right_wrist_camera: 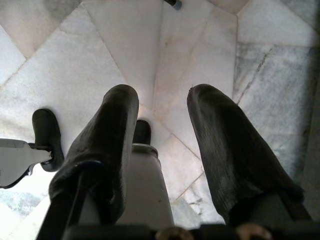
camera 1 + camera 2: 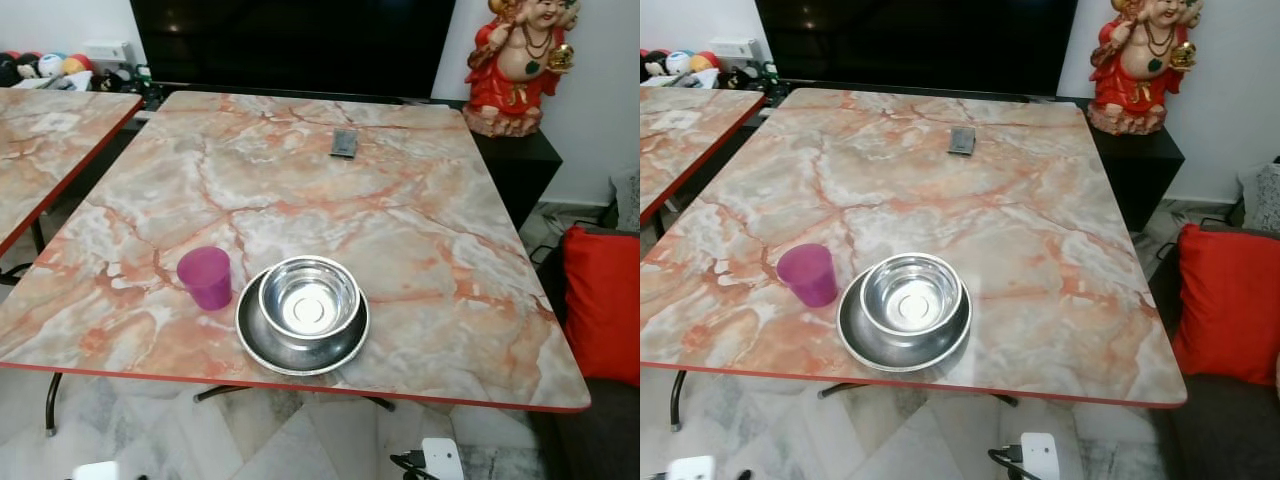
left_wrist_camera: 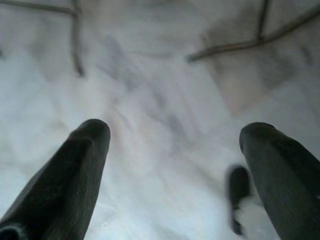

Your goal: Setting the table

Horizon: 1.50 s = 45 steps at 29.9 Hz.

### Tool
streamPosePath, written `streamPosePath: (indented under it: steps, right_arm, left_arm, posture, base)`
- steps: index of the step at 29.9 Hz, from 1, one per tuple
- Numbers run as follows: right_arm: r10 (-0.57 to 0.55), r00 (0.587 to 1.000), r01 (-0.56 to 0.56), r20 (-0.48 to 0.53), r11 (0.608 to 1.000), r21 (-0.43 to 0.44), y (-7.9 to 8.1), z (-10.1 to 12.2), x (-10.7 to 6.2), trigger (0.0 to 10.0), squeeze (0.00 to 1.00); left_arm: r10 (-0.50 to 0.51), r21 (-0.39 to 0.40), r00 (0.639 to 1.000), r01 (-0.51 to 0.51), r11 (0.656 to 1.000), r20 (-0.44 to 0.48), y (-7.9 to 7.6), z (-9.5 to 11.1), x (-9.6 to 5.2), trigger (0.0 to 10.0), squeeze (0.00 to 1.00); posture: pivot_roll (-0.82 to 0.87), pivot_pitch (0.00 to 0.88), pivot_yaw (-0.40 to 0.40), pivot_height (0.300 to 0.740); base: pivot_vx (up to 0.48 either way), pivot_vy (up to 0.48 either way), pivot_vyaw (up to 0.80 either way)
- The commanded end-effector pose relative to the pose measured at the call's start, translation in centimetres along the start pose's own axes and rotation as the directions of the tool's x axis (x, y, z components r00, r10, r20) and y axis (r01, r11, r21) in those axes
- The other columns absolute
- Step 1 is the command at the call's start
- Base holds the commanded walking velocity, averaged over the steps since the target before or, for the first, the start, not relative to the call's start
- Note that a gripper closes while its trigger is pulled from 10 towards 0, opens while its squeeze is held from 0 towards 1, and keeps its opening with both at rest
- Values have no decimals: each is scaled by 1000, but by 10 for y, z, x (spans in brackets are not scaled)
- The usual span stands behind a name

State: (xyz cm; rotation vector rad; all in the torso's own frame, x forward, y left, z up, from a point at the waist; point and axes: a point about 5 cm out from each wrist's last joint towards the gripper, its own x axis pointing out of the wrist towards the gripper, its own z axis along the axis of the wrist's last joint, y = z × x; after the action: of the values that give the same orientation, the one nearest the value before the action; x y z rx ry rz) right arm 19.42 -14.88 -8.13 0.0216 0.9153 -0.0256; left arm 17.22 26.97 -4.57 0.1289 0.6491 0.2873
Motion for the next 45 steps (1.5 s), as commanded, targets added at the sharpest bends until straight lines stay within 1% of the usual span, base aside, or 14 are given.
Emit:
streamPosePath:
  steps: [1,2,3,6,7,10,12,18,19,20,25,30,39,45]
  right_arm:
    - [-1,1000,1,-22,1000,4,1,-5,-1,10000,0]
    - [-1,1000,1,-22,1000,5,1,-6,-1,10000,0]
    - [-1,1000,1,-22,1000,5,1,-6,-1,10000,0]
    - [-5,1000,5,-22,1000,10,0,-6,-1,10000,0]
    - [-6,1000,6,-22,1000,10,0,-6,-1,10000,0]
    - [-7,1000,8,-24,1000,10,0,-7,-1,10000,0]
    - [-10,1000,10,-24,1000,13,0,-7,-1,10000,0]
    - [-13,1000,13,-27,1000,10,-1,-8,-1,10000,0]
    - [-12,1000,12,-27,1000,9,-1,-8,-1,10000,0]
    - [-11,1000,12,-28,1000,8,-2,-8,-1,10000,0]
    - [-11,1000,11,-26,1000,8,-1,-8,-1,10000,0]
    - [-11,1000,11,-26,1000,-7,-1,-9,-2,10000,0]
    - [-16,1000,15,-27,999,-32,-2,-10,-2,10000,0]
    - [-15,999,15,-34,1000,-10,0,-12,-2,10000,0]
  left_arm:
    - [-89,14,990,92,996,-111,-17,-17,0,10000,0]
    - [-129,12,979,132,991,-155,-24,-21,1,10000,0]
    - [-129,12,979,132,991,-155,-24,-21,1,10000,0]
    - [-199,18,951,209,978,-238,-42,-29,1,10000,0]
    - [-214,25,946,226,974,-243,-45,-30,1,10000,1000]
    - [-226,55,941,247,967,-251,-51,-30,2,10000,1000]
    - [-220,32,946,234,972,-236,-54,-28,3,10000,1000]
    - [-180,36,957,193,981,-227,-52,-24,6,10000,1000]
    - [-171,42,958,185,982,-230,-51,-25,6,10000,478]
    - [-162,42,959,177,983,-233,-49,-26,6,10000,0]
    - [-129,54,959,147,988,-251,-40,-31,4,10000,0]
    - [-125,14,950,134,991,-285,-37,-40,0,10000,0]
    - [-112,18,948,122,992,-299,-33,-42,-1,10000,0]
    - [-114,20,944,126,992,-310,-32,-45,-2,10000,0]
  posture:
    - [62,108,-28,740]
    - [47,106,-26,740]
    - [47,106,-26,740]
    - [38,107,-24,740]
    - [36,107,-25,740]
    - [26,108,-25,740]
    - [19,112,-23,740]
    - [24,112,-27,740]
    - [22,111,-26,740]
    - [22,111,-26,740]
    - [19,110,-23,740]
    - [11,95,-20,740]
    - [14,72,-17,740]
    - [14,67,-12,740]
  base:
    - [0,0,0]
    - [0,0,0]
    - [0,0,0]
    - [0,0,0]
    - [0,0,0]
    - [0,0,0]
    - [0,0,0]
    - [0,0,0]
    - [0,0,0]
    - [0,0,0]
    - [0,0,0]
    - [0,0,0]
    - [0,423,267]
    - [0,442,267]
